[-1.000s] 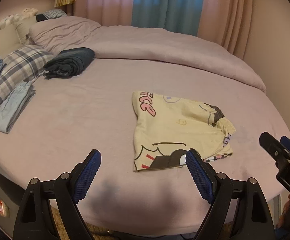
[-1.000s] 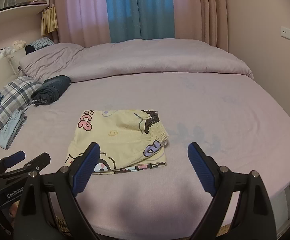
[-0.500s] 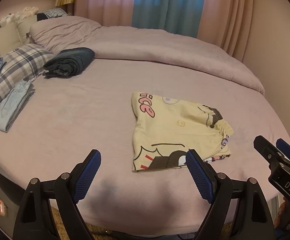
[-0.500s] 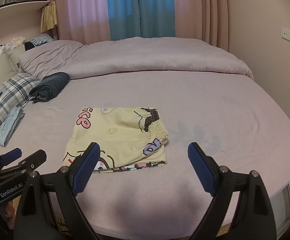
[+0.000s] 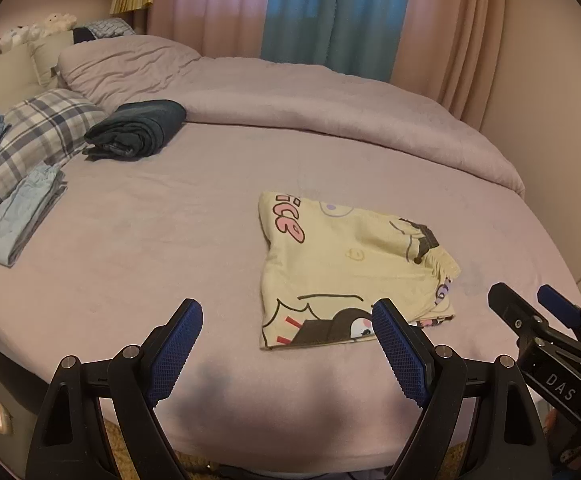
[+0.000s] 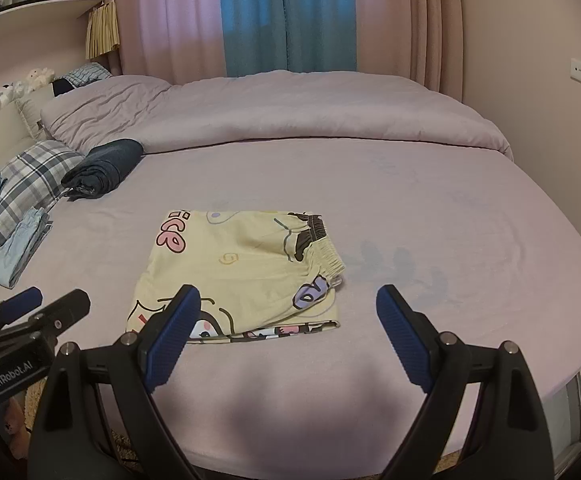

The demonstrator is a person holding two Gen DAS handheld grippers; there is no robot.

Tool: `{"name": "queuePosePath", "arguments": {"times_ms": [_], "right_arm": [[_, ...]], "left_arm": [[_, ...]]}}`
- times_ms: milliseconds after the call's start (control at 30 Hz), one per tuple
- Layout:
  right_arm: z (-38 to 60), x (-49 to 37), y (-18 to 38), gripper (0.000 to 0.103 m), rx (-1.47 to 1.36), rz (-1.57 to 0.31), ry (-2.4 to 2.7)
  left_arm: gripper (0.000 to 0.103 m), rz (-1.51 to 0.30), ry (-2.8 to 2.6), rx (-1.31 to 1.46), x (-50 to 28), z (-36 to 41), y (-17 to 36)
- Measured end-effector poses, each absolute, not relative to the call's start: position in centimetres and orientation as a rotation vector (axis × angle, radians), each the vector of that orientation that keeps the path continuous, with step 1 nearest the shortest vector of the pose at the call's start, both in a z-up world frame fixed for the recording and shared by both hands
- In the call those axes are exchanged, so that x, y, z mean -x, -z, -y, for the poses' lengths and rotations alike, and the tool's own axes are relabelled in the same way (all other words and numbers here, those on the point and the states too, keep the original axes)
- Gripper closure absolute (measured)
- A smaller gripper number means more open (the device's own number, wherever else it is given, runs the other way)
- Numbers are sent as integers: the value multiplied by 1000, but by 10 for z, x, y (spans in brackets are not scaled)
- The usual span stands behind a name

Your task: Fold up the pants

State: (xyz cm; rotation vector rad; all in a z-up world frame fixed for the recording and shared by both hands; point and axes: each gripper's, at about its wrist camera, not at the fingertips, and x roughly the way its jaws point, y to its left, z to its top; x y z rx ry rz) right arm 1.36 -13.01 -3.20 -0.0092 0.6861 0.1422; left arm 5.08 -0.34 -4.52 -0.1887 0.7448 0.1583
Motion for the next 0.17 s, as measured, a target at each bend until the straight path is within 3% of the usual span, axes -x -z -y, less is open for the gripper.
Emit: {"name": "queuePosePath", "arguments": {"times_ms": [167], "right_arm": [[129,-13,33,12,11,-689,-138]], "left_arm": [[16,-749,-159,190,-51,5,46]]}}
